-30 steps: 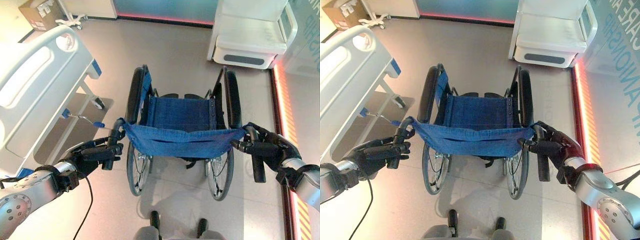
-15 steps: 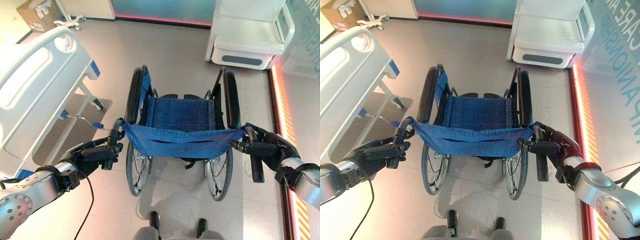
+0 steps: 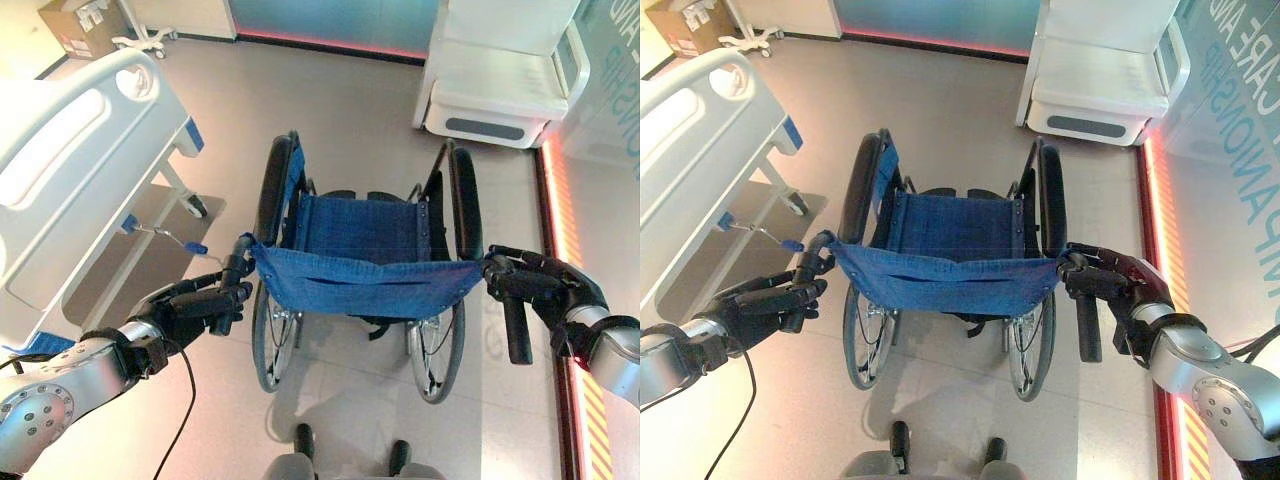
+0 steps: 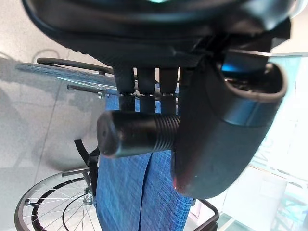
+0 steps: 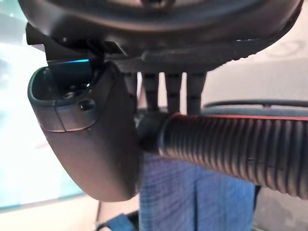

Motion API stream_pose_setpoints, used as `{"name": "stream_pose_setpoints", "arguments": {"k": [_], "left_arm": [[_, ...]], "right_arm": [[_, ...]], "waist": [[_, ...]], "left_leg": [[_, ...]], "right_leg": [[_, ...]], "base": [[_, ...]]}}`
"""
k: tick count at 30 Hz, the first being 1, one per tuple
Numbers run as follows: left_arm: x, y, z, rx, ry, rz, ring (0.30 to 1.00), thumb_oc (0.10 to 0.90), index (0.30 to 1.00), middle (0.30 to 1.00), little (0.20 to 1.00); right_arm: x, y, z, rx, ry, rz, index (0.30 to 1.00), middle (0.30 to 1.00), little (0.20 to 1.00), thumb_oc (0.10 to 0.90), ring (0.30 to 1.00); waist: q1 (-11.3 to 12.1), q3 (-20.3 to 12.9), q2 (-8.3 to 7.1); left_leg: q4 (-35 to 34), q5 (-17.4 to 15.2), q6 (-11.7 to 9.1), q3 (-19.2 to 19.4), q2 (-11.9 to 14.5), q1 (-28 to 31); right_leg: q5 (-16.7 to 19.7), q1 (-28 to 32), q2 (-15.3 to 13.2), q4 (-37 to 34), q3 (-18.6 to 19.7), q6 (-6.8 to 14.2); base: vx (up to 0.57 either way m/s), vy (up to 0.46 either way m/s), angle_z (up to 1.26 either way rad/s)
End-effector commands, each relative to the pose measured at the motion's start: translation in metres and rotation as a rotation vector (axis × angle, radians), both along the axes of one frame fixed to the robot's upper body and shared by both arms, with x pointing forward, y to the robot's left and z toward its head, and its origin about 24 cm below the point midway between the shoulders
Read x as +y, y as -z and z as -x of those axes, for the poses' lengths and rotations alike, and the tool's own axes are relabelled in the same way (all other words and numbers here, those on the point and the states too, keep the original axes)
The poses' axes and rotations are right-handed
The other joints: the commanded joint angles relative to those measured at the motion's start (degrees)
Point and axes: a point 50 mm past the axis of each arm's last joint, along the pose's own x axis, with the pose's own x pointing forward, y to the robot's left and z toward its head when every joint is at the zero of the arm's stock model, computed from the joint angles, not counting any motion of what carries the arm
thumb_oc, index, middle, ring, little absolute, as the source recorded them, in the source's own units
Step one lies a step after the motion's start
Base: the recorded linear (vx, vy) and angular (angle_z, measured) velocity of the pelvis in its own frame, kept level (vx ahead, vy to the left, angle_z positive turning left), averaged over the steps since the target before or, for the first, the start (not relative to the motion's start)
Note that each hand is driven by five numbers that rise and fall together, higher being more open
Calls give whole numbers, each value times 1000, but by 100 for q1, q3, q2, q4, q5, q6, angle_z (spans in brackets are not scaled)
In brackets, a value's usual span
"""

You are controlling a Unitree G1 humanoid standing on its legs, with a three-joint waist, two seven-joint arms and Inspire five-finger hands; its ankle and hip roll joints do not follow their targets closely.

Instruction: Push the wheelchair next to the bed

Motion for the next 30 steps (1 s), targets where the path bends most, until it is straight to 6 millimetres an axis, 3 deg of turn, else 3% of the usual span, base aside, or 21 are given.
{"name": "stream_pose_setpoints", "arguments": {"k": [1,13,19,22,24,25,27,28,30], "left_arm": [[-25,-39,-19,-225,130,141,300,400,300,300,300],[-29,-33,-20,-212,123,169,300,400,300,300,300],[-30,-37,-21,-232,99,182,300,400,300,300,300],[-27,-36,-22,-248,76,179,300,400,300,300,300],[-27,-36,-23,-255,63,182,300,400,300,300,300],[-26,-35,-22,-258,45,189,300,400,300,300,300],[-24,-33,-23,-255,30,195,300,400,300,300,300],[-21,-32,-23,-241,6,194,300,400,300,300,300],[-17,-30,-21,-230,-11,194,300,400,300,300,300]], "right_arm": [[-6,4,-3,19,22,76,300,300,300,400,300],[4,8,-6,34,-7,40,300,300,300,400,300],[6,6,-9,22,-23,35,300,300,300,400,300],[7,5,-12,31,-76,73,300,300,300,400,300],[8,5,-14,39,-100,94,300,300,300,400,300],[9,6,-16,35,-123,123,300,300,300,400,300],[11,6,-18,29,-142,135,300,300,300,400,300],[14,6,-22,23,-167,159,300,300,300,400,300],[16,6,-23,24,-186,170,300,300,300,400,300]], "waist": [[-315,-26,123],[-321,-68,150],[-324,60,100],[-305,162,-73],[-288,217,-122],[-212,333,-185],[-162,428,-224],[-34,556,-221],[71,601,-161]], "left_leg": [[15,-146,-161,240,102,0],[77,-120,-219,225,196,25],[642,-179,-295,65,340,-226],[1715,-360,-304,16,499,-521],[2326,-236,-332,-79,597,-724],[3340,8,-359,-328,618,-1140],[4182,129,-317,-442,610,-1546],[4375,253,-204,-554,424,-1930],[4046,425,-203,-589,249,-2084]], "right_leg": [[198,-288,176,44,15,-73],[111,-279,261,131,-41,-155],[-45,-416,368,463,-50,-318],[-101,-546,349,784,-108,-478],[-118,-577,389,868,-105,-563],[-145,-534,470,956,-58,-674],[-191,-496,556,1055,-4,-785],[-326,-353,678,1221,162,-845],[-415,-236,786,1295,287,-837]], "base": [[0,0,0],[25,-69,0],[30,-137,1],[81,-186,1],[89,-178,0],[122,-228,-2],[178,-188,-28],[208,-86,-20],[273,-12,-2]]}}
